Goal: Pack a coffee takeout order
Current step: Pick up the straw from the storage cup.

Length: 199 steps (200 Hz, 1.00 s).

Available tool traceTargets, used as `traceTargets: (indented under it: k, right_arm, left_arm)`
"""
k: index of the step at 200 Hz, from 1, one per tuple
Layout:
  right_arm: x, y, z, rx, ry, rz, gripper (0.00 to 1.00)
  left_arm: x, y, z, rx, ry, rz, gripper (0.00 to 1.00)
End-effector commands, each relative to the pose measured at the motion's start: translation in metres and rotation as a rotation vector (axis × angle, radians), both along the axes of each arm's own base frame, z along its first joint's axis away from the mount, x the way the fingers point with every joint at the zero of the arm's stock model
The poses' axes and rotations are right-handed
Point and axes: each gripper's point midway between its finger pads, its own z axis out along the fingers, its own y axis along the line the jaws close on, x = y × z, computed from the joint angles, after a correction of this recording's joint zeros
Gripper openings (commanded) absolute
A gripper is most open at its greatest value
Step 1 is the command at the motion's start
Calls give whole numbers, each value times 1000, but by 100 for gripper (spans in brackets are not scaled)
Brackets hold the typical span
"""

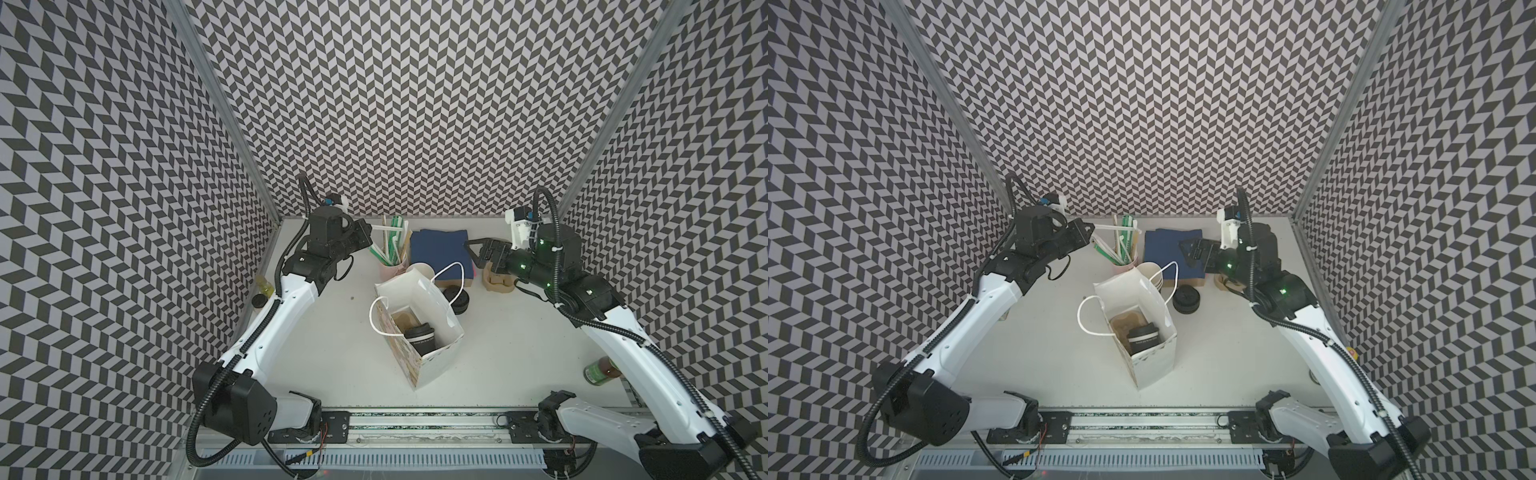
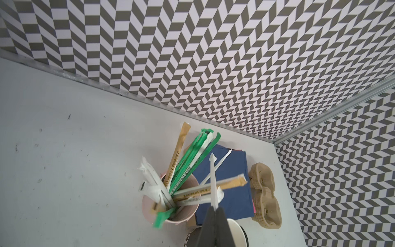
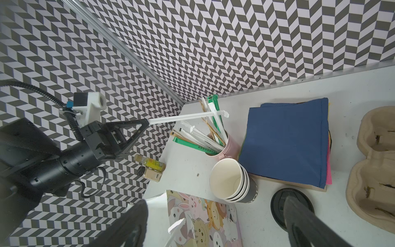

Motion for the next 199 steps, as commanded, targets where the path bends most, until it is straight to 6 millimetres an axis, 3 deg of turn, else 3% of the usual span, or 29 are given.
traceTargets:
  k: [1,52,98,133,163,186,199]
  right_arm:
    - [-1,-3,16,20,-62,-8,97]
    - [-1,-2,16,19,-61,-7,97]
    - [-1,-6,15,13,-67,-25,97]
    - [0,-11,14,0,-75,-52,97]
    - [9,-22,7,-11,-45,-133,97]
    - [11,-19,-19,38,14,-147,98]
    - [12,-15,-30,60,31,-138,98]
  left_arm:
    - [3,0,7,25,-14,5,0]
    - [5,0,26,36,-47,5,0]
    - [-13,18,93,95,-152,47,0]
    - [-58,40,147,135,-242,71,0]
    - [-120,42,175,155,-284,-36,0]
    - [-168,38,183,179,-340,-92,0]
    - [-183,31,168,181,-333,-155,0]
